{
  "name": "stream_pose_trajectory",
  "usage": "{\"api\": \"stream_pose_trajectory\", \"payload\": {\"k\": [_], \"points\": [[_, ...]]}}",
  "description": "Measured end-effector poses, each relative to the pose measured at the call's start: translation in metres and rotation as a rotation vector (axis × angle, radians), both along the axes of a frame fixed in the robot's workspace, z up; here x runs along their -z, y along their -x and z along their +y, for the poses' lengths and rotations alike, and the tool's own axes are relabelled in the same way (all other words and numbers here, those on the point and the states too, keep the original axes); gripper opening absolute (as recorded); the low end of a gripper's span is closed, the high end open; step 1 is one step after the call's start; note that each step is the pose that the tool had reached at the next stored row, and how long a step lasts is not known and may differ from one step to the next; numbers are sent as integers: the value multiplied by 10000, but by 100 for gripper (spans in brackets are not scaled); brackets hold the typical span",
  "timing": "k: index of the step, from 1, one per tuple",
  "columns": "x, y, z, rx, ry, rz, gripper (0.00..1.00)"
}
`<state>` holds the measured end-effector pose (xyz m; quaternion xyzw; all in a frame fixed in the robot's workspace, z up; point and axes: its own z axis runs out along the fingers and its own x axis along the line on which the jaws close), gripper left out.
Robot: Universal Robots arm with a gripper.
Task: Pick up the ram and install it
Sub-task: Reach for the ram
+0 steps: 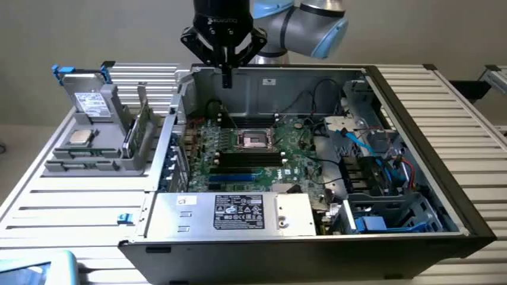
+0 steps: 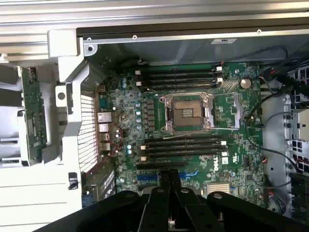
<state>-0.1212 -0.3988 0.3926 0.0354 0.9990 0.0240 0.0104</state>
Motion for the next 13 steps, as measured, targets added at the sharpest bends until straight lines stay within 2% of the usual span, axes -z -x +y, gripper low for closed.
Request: {"api": "stream_pose_trajectory", "payload": {"k": [13], "points": [[0, 0, 0, 0, 0, 0, 11]]}}
